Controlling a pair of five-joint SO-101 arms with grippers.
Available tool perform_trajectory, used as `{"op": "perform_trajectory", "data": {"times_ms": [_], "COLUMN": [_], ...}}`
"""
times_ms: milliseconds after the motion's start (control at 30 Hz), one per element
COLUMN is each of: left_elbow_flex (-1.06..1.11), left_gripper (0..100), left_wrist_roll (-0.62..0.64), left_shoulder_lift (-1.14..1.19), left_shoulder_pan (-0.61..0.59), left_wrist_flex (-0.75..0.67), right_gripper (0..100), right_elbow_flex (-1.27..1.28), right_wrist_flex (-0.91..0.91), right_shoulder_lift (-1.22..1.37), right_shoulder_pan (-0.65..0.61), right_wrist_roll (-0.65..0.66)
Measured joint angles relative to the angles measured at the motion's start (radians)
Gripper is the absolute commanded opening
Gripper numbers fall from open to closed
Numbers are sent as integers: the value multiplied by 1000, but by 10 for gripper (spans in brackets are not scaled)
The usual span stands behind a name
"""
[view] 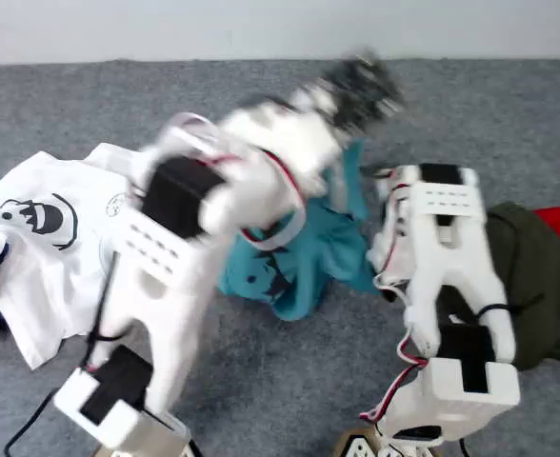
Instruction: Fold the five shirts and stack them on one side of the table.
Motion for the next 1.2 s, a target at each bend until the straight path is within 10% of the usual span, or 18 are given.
{"op": "perform_trajectory", "data": {"times_ms": [333, 600, 1000, 1200], "left_elbow_flex": [388, 802, 848, 812], "left_gripper": [15, 15, 21, 205], "left_wrist_roll": [5, 0, 52, 137], "left_shoulder_lift": [-2, -2, -2, -2], "left_shoulder_pan": [-331, -494, -789, -789], "left_wrist_flex": [-26, -304, -371, -304], "right_gripper": [227, 227, 227, 227], "right_elbow_flex": [-120, -120, -120, -120], "right_wrist_flex": [2, 2, 17, 17], "right_shoulder_lift": [0, 0, 0, 0], "right_shoulder_pan": [181, 181, 181, 181], "right_wrist_roll": [-2, 0, 0, 0]}}
